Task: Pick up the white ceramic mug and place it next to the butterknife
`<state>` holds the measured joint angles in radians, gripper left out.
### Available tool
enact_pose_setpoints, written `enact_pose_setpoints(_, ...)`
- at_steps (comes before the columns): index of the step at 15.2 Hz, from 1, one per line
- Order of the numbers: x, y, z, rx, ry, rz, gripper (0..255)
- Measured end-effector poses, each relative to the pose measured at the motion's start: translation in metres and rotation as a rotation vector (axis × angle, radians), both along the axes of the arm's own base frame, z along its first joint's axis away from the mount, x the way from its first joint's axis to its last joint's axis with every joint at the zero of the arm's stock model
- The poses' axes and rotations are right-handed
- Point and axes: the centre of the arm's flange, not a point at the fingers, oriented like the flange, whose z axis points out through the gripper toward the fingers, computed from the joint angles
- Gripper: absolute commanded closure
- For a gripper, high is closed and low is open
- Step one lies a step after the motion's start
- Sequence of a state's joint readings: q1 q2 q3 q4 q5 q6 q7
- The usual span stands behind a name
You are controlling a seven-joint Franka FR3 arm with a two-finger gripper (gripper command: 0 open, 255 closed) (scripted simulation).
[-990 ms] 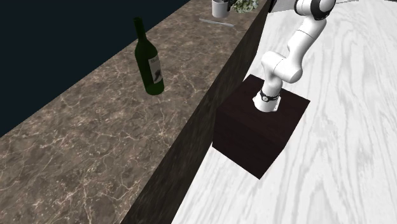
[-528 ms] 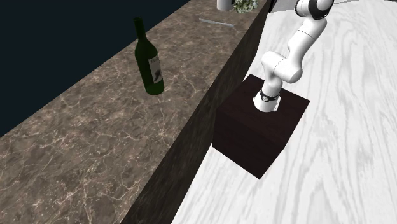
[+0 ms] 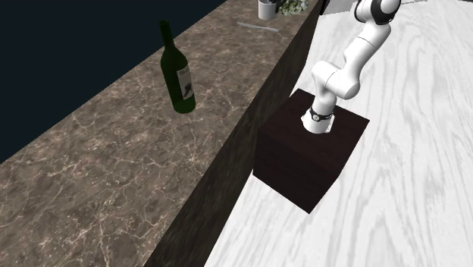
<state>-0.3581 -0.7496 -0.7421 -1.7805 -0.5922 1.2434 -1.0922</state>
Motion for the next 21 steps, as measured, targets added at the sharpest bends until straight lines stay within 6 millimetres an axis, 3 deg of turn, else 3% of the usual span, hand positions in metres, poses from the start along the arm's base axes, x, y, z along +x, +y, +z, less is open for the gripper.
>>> enact_pose_setpoints(17, -0.001, -0.001, -0.092, 0.000, 0.000, 0.000, 255)
enact_pose_setpoints(21, 0.000, -0.001, -0.099, 0.000, 0.000, 0.000, 255)
